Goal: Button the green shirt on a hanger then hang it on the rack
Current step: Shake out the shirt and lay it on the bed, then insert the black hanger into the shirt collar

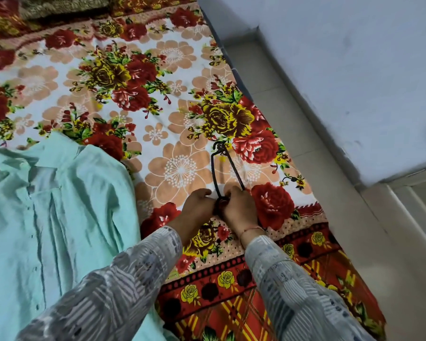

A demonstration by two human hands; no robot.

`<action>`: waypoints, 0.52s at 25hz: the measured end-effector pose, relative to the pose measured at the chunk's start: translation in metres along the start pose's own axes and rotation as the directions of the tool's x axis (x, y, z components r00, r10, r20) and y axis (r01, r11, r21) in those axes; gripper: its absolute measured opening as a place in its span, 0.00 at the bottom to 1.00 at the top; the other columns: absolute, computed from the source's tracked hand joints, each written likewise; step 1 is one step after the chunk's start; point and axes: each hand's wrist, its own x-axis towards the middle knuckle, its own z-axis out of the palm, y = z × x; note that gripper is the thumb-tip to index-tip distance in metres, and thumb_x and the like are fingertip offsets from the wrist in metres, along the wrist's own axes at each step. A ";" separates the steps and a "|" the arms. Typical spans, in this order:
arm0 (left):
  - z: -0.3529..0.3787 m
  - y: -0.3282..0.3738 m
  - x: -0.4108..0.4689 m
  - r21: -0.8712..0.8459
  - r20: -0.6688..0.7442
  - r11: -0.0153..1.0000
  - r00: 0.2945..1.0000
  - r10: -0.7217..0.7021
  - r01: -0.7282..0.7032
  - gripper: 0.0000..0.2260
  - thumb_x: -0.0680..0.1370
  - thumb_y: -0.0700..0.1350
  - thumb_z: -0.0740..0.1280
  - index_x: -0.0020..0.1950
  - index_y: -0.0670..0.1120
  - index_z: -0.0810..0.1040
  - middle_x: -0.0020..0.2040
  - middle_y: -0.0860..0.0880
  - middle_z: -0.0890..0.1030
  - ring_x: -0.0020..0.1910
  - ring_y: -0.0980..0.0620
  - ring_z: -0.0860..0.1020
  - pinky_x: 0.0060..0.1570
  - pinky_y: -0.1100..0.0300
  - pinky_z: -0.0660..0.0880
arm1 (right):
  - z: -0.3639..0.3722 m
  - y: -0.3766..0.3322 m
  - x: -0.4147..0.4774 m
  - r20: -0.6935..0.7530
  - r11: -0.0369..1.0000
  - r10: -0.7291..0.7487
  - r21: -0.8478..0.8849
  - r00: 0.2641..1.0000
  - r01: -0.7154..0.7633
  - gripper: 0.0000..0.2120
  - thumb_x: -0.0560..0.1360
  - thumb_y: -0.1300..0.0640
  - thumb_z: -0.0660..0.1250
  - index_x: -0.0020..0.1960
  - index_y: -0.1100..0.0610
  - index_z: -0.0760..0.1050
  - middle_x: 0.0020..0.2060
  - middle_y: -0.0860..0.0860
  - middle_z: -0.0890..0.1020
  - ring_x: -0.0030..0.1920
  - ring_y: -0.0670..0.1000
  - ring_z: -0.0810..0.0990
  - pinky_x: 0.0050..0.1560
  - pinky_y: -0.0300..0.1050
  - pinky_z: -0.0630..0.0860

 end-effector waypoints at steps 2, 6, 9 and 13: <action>-0.006 0.002 -0.010 -0.083 -0.029 0.995 0.998 0.052 -0.054 0.14 0.75 0.49 0.72 0.45 0.37 0.82 0.42 0.36 0.84 0.43 0.40 0.84 0.54 0.34 0.84 | -0.007 -0.008 -0.003 -0.047 0.999 -0.033 0.024 0.998 0.034 0.06 0.73 0.61 0.71 0.49 0.56 0.82 0.47 0.58 0.85 0.52 0.63 0.82 0.51 0.49 0.77; -0.033 0.026 -0.032 -0.180 -0.020 0.983 0.999 0.044 -0.047 0.22 0.85 0.54 0.69 0.50 0.34 0.85 0.39 0.41 0.86 0.33 0.42 0.86 0.33 0.52 0.80 | -0.015 -0.051 -0.013 -0.079 0.981 -0.193 0.008 0.978 0.194 0.10 0.73 0.63 0.67 0.49 0.56 0.86 0.48 0.57 0.81 0.54 0.61 0.79 0.53 0.50 0.78; -0.087 0.037 -0.048 -0.240 -0.051 0.970 0.998 -0.048 0.034 0.20 0.82 0.58 0.70 0.45 0.42 0.87 0.34 0.49 0.85 0.25 0.50 0.81 0.26 0.64 0.71 | -0.014 -0.099 -0.018 -0.039 0.934 -0.354 0.024 0.934 0.355 0.12 0.72 0.67 0.66 0.50 0.57 0.85 0.47 0.55 0.83 0.52 0.60 0.81 0.53 0.51 0.80; -0.201 0.025 -0.064 -0.337 -0.155 0.940 0.983 -0.103 0.046 0.11 0.78 0.48 0.72 0.40 0.43 0.82 0.31 0.47 0.79 0.20 0.51 0.70 0.25 0.66 0.61 | 0.013 -0.195 -0.031 0.122 0.827 -0.558 0.159 0.821 0.539 0.12 0.72 0.62 0.67 0.52 0.54 0.84 0.50 0.52 0.85 0.53 0.55 0.83 0.57 0.52 0.80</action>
